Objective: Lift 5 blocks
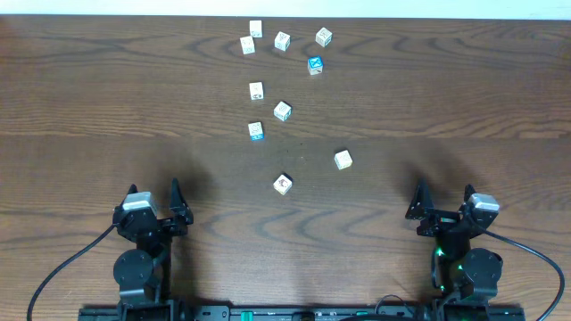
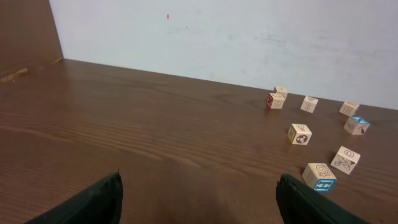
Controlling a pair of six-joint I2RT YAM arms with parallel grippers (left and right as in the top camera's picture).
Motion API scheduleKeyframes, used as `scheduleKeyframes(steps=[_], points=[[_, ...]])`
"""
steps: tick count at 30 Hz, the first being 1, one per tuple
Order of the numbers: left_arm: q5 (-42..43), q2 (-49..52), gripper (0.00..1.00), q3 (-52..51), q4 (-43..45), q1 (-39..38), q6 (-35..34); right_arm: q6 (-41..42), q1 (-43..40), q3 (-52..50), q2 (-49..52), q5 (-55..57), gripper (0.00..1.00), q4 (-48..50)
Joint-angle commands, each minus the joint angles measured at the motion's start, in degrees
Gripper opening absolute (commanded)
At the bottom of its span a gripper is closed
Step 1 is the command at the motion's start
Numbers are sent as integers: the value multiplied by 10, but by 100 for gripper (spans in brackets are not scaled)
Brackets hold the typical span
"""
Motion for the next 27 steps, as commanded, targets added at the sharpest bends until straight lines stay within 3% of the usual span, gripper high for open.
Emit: scheduleKeyframes(steps=[1, 27], points=[[-5, -3, 79, -9, -24, 2, -3, 1, -5, -1, 1, 0, 99, -3], [-5, -3, 79, -9, -24, 2, -3, 2, -5, -1, 1, -10, 99, -3]])
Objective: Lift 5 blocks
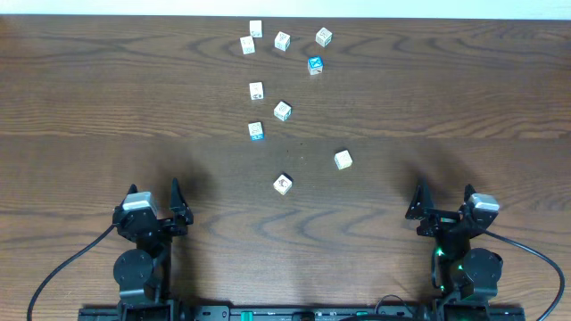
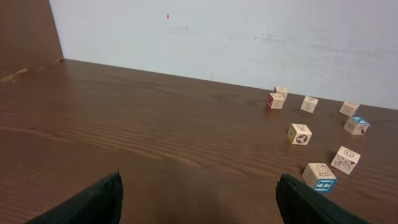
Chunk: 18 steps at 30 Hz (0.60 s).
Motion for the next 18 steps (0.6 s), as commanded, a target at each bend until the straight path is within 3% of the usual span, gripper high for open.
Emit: scheduleKeyframes(steps=[1, 5, 8, 11, 18], points=[[-5, -3, 79, -9, -24, 2, -3, 11, -4, -1, 1, -29, 99, -1], [-6, -3, 79, -9, -24, 2, -3, 25, -5, 8, 1, -226, 99, 4], [-6, -3, 79, -9, -24, 2, -3, 130, -5, 8, 1, -313, 99, 18], [-5, -3, 79, -9, -24, 2, -3, 78, -5, 17, 1, -415, 99, 81], [-5, -3, 79, -9, -24, 2, -3, -69, -5, 183, 86, -278, 99, -117]])
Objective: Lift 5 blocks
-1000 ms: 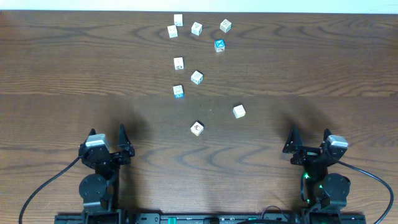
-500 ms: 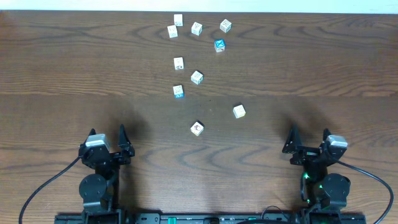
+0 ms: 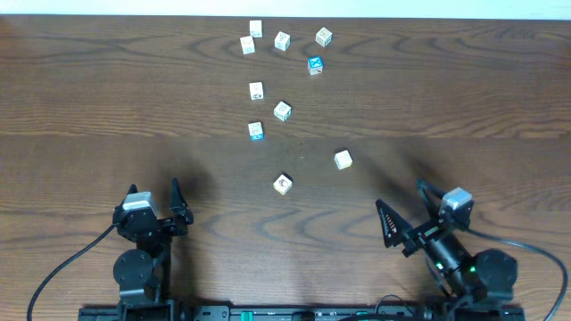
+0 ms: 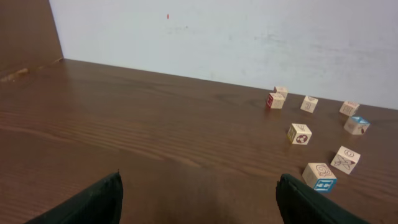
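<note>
Several small wooden blocks lie scattered on the brown table. The nearest are a block [image 3: 283,184] at mid-table and another [image 3: 343,160] to its right. A blue-faced block [image 3: 256,131] lies farther back, and it also shows in the left wrist view [image 4: 320,177]. My left gripper [image 3: 153,192] [image 4: 198,177] rests open at the near left, far from every block, with nothing between its fingers. My right gripper [image 3: 400,195] is open at the near right. It is angled left toward the two nearest blocks and touches none.
More blocks sit in a cluster at the far edge [image 3: 282,40], with a blue one [image 3: 314,64] among them. A white wall [image 4: 249,37] rises behind the table's far edge. Cables run from both arm bases at the near edge.
My right arm has swung left and forward, so its open gripper now points toward the middle of the table. The left arm and all blocks are where they were.
At both earlier moments the two arms sat at their near-edge places with open grippers pointing straight ahead, and the blocks lay scattered and untouched. Now only the right arm has shifted, turned in toward the nearest blocks.
</note>
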Controlling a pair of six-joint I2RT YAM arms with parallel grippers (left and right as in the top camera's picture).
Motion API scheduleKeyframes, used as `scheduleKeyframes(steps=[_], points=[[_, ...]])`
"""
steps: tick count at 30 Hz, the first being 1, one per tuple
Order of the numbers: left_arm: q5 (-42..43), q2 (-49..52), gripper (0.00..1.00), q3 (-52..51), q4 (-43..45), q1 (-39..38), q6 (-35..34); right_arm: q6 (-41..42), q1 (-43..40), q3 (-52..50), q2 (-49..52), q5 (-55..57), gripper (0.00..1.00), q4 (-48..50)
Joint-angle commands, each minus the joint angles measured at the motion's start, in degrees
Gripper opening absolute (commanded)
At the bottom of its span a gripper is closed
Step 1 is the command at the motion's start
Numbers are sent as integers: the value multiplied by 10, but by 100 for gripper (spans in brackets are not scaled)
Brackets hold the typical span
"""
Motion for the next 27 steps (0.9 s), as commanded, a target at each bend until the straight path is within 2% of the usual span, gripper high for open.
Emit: scheduleKeyframes(steps=[1, 6, 11, 13, 17, 21, 23, 27], points=[[-6, -3, 79, -9, -23, 2, -3, -103, -5, 101, 74, 85, 99, -75], [-5, -3, 79, -9, -23, 2, -3, -122, -5, 270, 265, 133, 99, -209], [-5, -3, 79, -9, -23, 2, -3, -147, -4, 486, 482, 137, 99, -447], [-5, -3, 79, -9, -23, 2, -3, -147, -5, 542, 544, 136, 99, -504], [-5, -3, 79, -9, -23, 2, -3, -131, -4, 572, 637, 78, 99, -491], [-5, -3, 79, -9, -23, 2, -3, -175, 6, 576, 701, 18, 99, -462], [-5, -3, 79, -9, -23, 2, -3, -171, 23, 582, 713, 46, 99, -464], [-5, -3, 79, -9, -23, 2, -3, -108, 72, 595, 705, 219, 99, -474]])
